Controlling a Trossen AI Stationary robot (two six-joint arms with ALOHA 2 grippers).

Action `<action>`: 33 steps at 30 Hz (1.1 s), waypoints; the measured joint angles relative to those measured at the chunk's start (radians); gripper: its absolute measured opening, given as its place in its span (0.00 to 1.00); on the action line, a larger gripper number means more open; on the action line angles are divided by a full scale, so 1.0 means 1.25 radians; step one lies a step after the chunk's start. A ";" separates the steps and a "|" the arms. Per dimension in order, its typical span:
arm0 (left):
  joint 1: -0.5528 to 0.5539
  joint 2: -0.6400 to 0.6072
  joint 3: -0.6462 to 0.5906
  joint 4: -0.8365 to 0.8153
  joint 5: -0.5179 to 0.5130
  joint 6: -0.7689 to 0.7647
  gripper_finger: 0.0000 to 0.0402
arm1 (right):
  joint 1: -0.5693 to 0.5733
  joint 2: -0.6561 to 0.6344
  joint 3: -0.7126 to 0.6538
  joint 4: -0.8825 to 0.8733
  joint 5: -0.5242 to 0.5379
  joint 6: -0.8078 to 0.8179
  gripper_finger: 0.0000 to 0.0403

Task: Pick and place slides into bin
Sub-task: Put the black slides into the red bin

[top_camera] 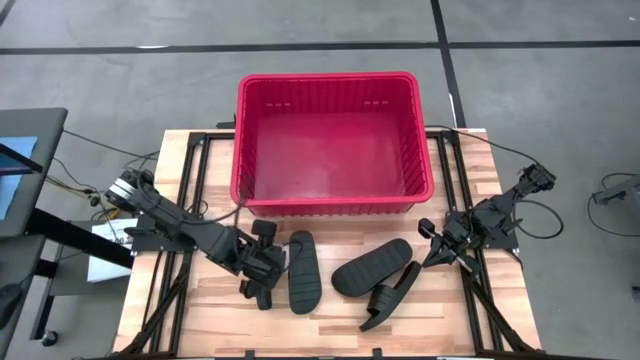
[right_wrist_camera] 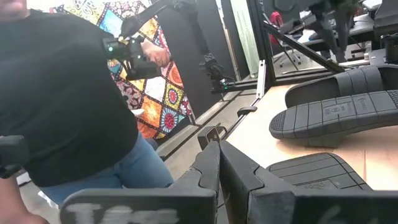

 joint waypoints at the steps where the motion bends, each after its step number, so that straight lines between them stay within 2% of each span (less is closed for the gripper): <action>1: 0.000 0.011 0.000 -0.001 0.001 0.001 0.12 | 0.000 0.000 0.000 0.000 0.000 0.000 0.00; 7: 0.001 0.057 0.000 0.001 0.001 0.005 0.12 | 0.000 0.000 0.000 0.000 0.000 0.000 0.00; 21: -0.001 0.059 0.000 0.010 -0.021 -0.008 0.12 | 0.000 0.000 0.000 0.000 0.000 0.000 0.00; 28: -0.014 0.059 0.000 0.016 0.030 -0.027 0.19 | 0.000 0.000 0.000 0.000 0.000 0.000 0.00; 33: -0.023 0.059 0.000 0.016 0.017 -0.046 0.27 | 0.000 0.000 0.000 0.000 0.000 0.000 0.00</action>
